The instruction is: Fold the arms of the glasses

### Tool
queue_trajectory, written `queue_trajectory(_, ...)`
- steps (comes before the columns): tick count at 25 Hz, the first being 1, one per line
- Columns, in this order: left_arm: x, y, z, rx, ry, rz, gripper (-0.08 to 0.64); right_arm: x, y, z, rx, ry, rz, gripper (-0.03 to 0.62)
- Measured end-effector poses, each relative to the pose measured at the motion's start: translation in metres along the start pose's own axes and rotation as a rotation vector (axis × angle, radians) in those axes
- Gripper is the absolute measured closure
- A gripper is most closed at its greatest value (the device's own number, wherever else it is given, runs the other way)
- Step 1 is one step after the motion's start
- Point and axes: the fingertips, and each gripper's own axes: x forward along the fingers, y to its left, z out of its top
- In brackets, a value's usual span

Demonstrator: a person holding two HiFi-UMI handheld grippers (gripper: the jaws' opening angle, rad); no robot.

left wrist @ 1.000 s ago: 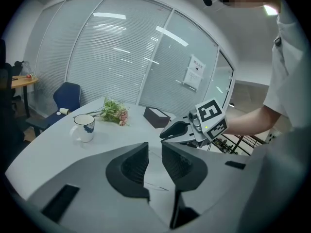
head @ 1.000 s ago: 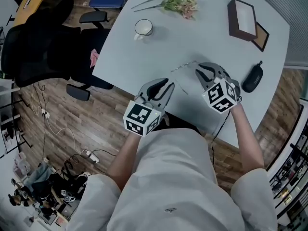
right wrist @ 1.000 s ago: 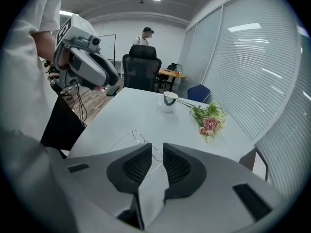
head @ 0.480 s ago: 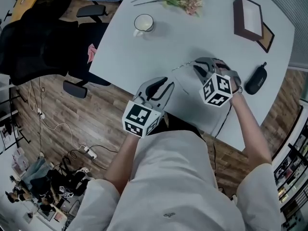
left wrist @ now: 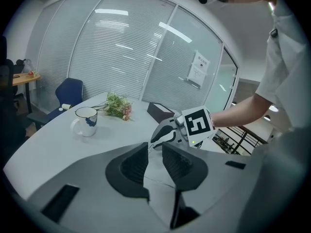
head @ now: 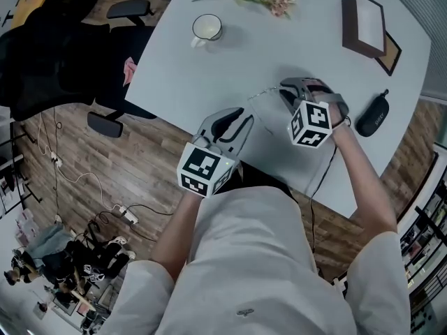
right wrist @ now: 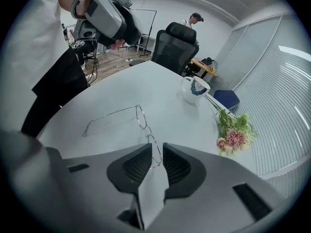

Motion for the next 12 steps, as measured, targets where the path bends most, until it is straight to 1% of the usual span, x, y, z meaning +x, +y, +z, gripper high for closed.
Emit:
queue_trajectory(5, -0.001, -0.002, -0.005, -0.007, 0.011, -0.002, 0.462, 0.004, 0.001, 0.000, -0.023, 0.011, 0.006, 0.520)
queue_trajectory(12, -0.003, 0.001, -0.009, -0.013, 0.021, 0.007, 0.465, 0.011, 0.000, -0.003, -0.026, 0.027, 0.016, 0.534)
